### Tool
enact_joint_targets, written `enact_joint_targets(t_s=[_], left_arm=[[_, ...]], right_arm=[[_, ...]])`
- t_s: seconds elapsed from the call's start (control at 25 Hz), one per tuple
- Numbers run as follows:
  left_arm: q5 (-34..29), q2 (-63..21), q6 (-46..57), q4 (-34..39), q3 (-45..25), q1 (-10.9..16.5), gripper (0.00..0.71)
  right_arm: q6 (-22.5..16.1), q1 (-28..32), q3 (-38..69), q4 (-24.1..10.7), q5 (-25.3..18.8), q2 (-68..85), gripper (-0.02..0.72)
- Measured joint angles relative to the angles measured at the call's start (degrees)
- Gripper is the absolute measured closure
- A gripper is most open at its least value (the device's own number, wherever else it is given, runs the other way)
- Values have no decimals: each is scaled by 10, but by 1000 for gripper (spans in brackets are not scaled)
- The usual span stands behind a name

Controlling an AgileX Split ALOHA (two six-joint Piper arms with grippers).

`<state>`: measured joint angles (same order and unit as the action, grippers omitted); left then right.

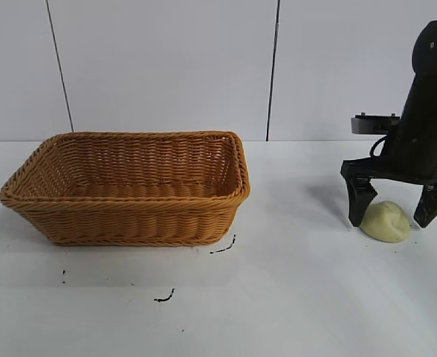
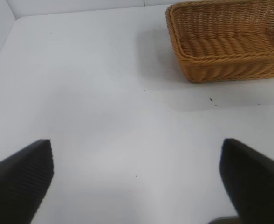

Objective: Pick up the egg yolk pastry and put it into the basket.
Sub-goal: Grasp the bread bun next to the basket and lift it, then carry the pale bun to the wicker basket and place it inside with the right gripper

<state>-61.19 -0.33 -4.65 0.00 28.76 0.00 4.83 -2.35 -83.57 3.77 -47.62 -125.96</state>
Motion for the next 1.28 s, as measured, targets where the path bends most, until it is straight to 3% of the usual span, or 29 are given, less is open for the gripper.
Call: enact_joint_targets(t_s=[0.36,0.48,0.88,1.28], left_arm=[[0,0,0,0,0,0,14],[0,0,0,0,0,0,14],[0,0,0,0,0,0,14],[0,0,0,0,0,0,14]], right_arm=[[0,0,0,-7,-7,0,451],[0,0,0,-14,-7,3,516],[0,0,0,-19,-20,73,545],[0,0,-81,-15,-143,149,545]])
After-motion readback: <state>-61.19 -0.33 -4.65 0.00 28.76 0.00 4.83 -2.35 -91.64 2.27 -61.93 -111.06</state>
